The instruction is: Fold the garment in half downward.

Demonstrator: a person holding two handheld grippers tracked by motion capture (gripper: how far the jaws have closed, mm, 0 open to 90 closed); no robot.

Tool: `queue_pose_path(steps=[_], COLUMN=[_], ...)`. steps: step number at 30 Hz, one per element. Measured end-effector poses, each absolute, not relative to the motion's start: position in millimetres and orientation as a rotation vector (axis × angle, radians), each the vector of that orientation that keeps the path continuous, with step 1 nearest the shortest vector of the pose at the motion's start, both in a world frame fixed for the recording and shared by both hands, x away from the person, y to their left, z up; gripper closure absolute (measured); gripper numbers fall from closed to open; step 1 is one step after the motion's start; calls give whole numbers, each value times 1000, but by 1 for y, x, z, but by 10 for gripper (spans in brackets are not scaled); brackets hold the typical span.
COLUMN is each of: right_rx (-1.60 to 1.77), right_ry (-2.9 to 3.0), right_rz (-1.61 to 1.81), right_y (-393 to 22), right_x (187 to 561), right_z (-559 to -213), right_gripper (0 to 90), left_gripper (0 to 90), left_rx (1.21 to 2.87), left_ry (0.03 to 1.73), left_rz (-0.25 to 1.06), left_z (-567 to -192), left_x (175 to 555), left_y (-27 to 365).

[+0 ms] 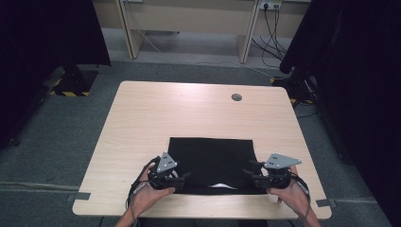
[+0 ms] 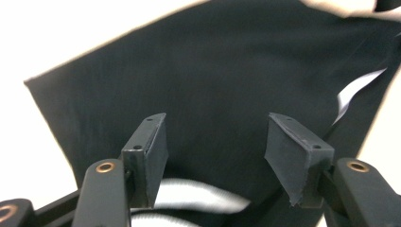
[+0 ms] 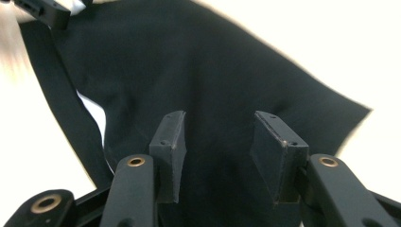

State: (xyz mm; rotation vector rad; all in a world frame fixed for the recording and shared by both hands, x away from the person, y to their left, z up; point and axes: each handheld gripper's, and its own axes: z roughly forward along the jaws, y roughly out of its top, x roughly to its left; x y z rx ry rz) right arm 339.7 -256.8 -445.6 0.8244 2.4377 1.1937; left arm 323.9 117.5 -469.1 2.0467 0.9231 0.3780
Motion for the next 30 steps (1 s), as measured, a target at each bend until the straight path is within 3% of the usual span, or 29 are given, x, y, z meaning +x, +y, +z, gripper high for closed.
queue_pose_path(steps=[11,20,30], right_rx=[821,928,968], right_ry=[2478,2409,2466], right_rz=[1086,1108,1103], right_y=[-269,-273,-242], right_x=[312,323,343], right_z=[-474,-461,-472], right_gripper=[556,422,321], left_gripper=[304,180,141], left_rx=[2121,2087,2057], left_ry=[848,859,895], left_rz=[436,425,398], left_z=[-483,-478,-472], left_x=[300,299,303], left_y=[129,126,131])
